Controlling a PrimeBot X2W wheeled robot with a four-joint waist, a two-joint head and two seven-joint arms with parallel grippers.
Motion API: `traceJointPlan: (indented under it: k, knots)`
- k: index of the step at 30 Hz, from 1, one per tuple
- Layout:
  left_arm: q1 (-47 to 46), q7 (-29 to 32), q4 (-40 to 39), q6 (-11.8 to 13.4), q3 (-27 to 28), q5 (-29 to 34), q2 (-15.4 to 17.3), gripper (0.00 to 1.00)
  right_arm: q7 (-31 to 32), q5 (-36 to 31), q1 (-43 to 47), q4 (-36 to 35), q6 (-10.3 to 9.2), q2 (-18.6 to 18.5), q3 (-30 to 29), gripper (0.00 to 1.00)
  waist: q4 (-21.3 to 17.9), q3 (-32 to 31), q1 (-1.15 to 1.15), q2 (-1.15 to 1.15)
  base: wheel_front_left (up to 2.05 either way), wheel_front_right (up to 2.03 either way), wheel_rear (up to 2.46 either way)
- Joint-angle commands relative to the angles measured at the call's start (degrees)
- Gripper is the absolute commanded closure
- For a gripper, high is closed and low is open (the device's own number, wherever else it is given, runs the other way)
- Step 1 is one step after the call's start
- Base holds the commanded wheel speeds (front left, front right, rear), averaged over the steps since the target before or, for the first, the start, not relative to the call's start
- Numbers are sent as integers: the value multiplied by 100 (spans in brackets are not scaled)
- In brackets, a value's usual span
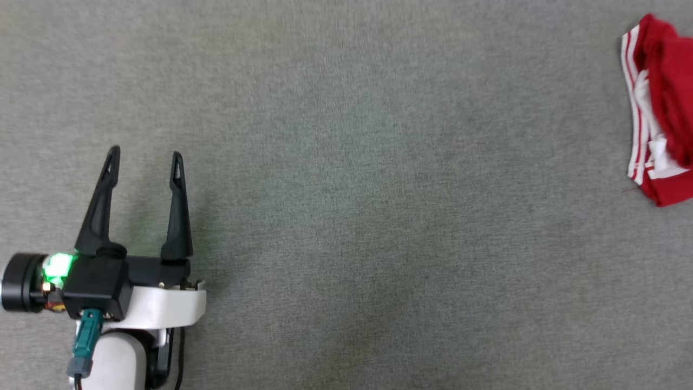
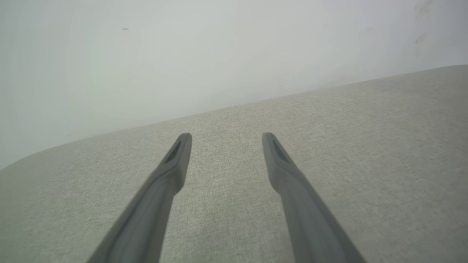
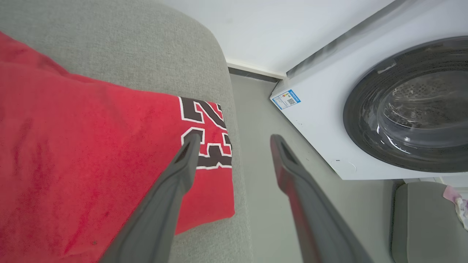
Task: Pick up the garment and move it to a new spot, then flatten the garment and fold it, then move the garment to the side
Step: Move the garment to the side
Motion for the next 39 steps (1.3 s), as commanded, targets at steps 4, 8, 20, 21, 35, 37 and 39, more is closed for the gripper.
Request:
traceJointPlan:
  k: [4,8,20,21,35,37,39]
  knots:
    - [322,-12,106,101,37,-76,-111,0,-809,-84,253,-468,-9,361,19,0,27,-741,0,0,0,0,0]
    - [538,-12,148,133,87,-118,-179,0,-1365,-121,389,-847,-9,694,-53,0,44,-1010,0,0,0,0,0]
    - [973,-12,435,29,181,-182,-386,0,-3336,-276,1233,-1860,-9,2055,286,0,380,-1782,0,0,0,0,0]
    - [1000,-12,474,19,184,-175,-399,0,-3471,-283,1321,-1884,-9,2168,354,0,412,-1845,0,0,0,0,0]
    - [1414,-12,895,-114,170,-234,-581,0,-4042,-56,2865,-1539,-8,3080,990,0,646,-2668,0,0,0,0,0]
    - [1478,-12,947,-150,158,-241,-597,0,-4066,-3,3082,-1512,-9,3149,935,0,678,-2752,0,0,0,0,0]
    - [1524,-12,975,-167,161,-239,-608,0,-4082,15,3281,-1523,-8,3209,915,0,691,-2817,0,0,0,0,0]
